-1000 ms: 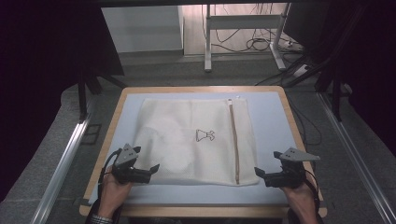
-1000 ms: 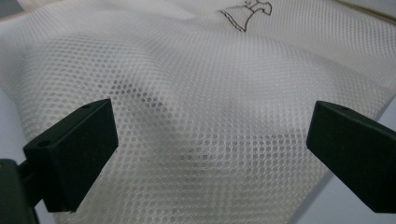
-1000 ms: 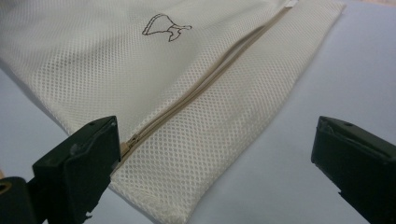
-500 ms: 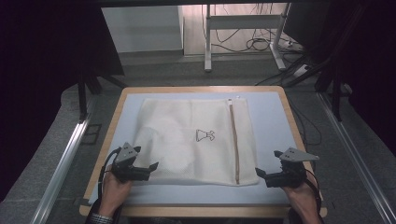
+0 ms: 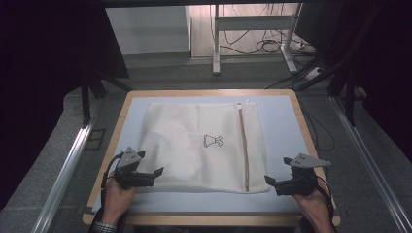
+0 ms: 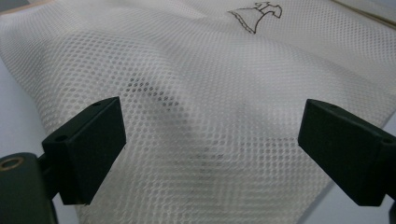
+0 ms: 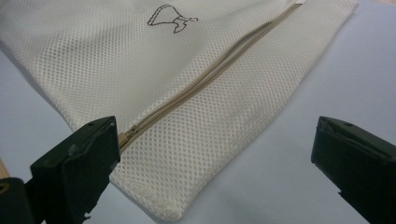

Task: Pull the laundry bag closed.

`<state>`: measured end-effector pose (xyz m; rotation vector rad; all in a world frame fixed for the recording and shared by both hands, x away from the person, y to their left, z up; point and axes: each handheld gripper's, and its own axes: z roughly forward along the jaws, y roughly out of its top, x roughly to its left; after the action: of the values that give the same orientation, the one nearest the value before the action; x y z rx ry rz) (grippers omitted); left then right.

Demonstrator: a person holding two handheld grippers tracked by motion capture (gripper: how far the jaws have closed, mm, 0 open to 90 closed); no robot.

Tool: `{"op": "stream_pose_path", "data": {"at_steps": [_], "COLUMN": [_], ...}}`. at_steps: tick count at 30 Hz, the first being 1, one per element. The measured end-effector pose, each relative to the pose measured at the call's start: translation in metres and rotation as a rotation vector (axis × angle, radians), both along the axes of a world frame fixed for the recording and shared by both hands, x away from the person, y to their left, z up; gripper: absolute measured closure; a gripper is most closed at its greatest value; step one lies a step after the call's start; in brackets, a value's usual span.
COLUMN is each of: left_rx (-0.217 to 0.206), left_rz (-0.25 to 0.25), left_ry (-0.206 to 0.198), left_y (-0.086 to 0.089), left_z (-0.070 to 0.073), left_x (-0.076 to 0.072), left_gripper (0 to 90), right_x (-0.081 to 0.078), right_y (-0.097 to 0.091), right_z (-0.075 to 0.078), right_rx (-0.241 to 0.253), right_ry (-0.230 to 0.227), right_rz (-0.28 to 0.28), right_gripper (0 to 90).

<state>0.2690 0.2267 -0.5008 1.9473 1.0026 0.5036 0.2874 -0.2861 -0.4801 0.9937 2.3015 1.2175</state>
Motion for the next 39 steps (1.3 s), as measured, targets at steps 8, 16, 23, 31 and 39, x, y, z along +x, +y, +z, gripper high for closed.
{"op": "stream_pose_path", "data": {"at_steps": [8,16,23,31,39], "left_rx": [-0.029,-0.030,-0.005,-0.046,-0.020], "left_rz": [-0.042,-0.073,-0.101,-0.142,-0.182], "left_ry": [0.009,0.011,0.036,0.030,0.003], "left_y": [-0.006,-0.014,-0.029,-0.036,-0.050], "left_z": [0.006,0.009,0.011,0.015,0.016], "left_x": [0.001,0.004,0.005,0.004,0.002], "left_gripper": [5.8,3.3,0.0,0.2,3.9], "right_x": [0.001,0.001,0.002,0.002,0.003], "right_y": [0.001,0.004,0.006,0.005,0.007], "right_z": [-0.001,-0.002,-0.003,-0.003,-0.004], "right_rx": [-0.012,-0.028,-0.044,-0.041,-0.022], "right_ry": [0.009,0.001,0.017,0.020,0.047], "right_rz": [0.009,0.019,0.020,0.018,0.027], "right_gripper": [1.5,1.5,1.8,1.6,1.7]}}
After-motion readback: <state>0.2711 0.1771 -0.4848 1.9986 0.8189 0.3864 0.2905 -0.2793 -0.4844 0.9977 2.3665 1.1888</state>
